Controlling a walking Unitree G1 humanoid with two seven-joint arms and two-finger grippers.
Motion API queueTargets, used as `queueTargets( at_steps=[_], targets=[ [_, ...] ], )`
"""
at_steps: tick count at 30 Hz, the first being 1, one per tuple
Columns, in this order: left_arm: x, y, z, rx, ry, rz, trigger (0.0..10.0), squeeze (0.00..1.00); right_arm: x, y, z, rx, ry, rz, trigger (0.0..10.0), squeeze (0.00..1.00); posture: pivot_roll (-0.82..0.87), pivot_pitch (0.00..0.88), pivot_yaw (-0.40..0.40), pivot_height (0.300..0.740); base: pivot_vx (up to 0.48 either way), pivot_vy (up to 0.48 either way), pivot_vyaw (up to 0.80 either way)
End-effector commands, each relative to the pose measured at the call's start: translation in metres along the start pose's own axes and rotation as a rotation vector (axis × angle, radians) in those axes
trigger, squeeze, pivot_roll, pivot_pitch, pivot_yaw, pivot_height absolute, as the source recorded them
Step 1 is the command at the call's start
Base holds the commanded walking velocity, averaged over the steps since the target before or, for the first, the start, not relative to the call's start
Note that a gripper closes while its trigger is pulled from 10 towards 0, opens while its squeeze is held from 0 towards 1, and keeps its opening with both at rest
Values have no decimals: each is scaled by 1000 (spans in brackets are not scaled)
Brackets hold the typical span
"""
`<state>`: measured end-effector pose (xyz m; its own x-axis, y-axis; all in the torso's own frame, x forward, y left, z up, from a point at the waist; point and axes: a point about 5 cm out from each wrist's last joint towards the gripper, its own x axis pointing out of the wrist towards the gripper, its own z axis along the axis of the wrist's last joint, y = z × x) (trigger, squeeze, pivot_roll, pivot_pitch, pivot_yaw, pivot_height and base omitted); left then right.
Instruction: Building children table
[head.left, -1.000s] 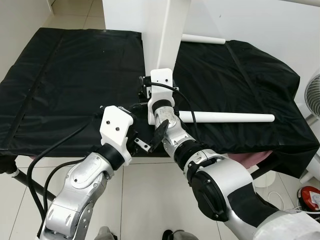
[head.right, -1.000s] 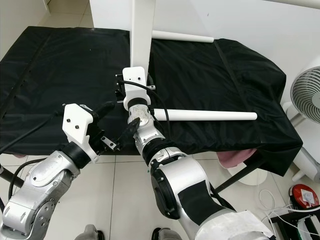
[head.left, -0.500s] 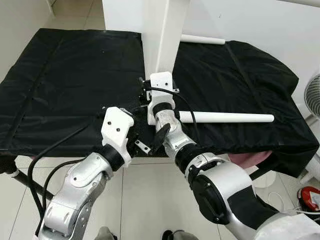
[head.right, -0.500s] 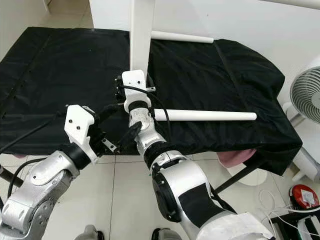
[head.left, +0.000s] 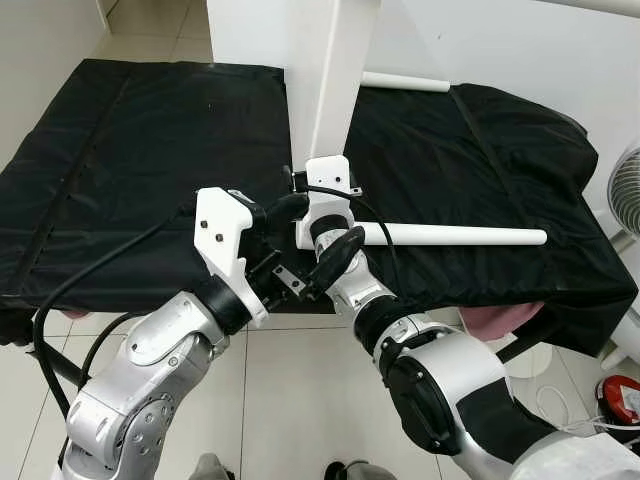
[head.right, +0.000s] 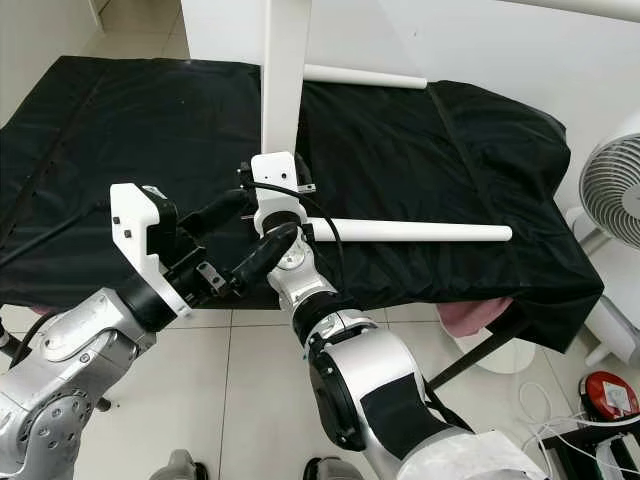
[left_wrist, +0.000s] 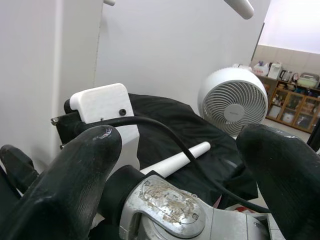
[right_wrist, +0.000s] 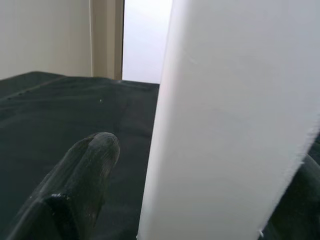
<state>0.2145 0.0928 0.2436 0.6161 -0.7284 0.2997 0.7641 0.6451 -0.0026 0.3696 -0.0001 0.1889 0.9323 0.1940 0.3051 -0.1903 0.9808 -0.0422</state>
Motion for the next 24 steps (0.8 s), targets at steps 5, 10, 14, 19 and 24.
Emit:
queueTargets(
  at_steps=[5,10,14,19,24],
  targets=[
    [-5,1,-6,39,50,-83,10000,0,-19,10,-14,71,-7,43,10000,0,108,41,-84,740,0,0,0],
    [-5,6,-9,49,63,-61,10000,0,-27,5,-20,69,-34,75,10000,0,104,25,-98,740,0,0,0],
    [-4,10,-12,54,67,-34,10000,0,-35,-2,-25,53,-61,108,10000,0,101,15,-105,740,0,0,0],
    [-3,19,-21,58,80,33,10000,0,-49,-15,-33,29,-99,127,10000,0,95,0,-115,740,0,0,0],
    [-3,21,-24,58,86,50,10000,0,-54,-19,-34,24,-111,131,10000,0,95,0,-115,740,0,0,0]
  ],
)
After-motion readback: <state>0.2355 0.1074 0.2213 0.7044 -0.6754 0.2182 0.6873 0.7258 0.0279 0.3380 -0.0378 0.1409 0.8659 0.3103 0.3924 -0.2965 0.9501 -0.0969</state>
